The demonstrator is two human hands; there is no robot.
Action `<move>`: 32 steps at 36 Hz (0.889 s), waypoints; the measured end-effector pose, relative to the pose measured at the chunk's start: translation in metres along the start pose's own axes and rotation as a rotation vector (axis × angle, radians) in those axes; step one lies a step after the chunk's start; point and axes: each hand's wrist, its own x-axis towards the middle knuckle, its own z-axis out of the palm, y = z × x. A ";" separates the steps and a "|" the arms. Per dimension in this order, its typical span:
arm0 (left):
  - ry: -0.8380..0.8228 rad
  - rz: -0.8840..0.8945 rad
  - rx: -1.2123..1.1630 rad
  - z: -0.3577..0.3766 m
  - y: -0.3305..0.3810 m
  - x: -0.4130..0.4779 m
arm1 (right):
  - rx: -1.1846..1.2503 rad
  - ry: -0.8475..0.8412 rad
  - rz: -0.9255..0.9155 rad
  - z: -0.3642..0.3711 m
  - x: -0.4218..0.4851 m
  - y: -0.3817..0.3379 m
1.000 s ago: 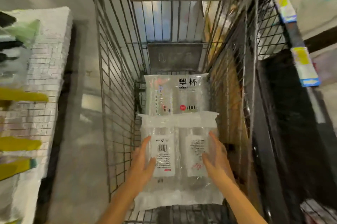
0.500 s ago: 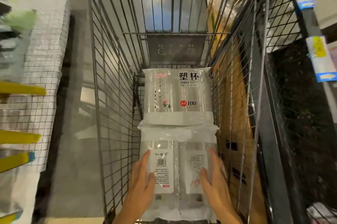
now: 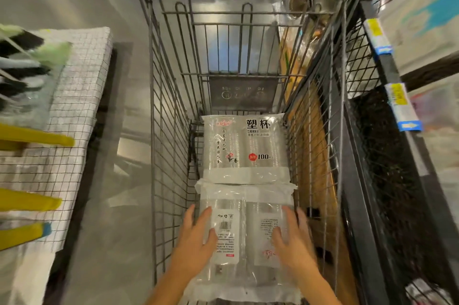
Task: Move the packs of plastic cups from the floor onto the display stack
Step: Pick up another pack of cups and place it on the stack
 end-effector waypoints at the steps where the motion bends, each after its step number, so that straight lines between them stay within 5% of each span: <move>1: 0.010 0.040 0.042 -0.013 0.009 0.001 | -0.019 0.000 -0.041 -0.010 0.002 -0.009; 7: 0.117 0.224 0.266 -0.120 0.096 -0.010 | -0.284 0.108 -0.355 -0.102 -0.005 -0.103; 18: 0.385 0.397 0.536 -0.308 0.227 -0.099 | -0.629 0.195 -0.621 -0.258 -0.096 -0.287; 32: 0.664 0.285 0.545 -0.385 0.257 -0.189 | -0.668 0.302 -0.894 -0.314 -0.165 -0.381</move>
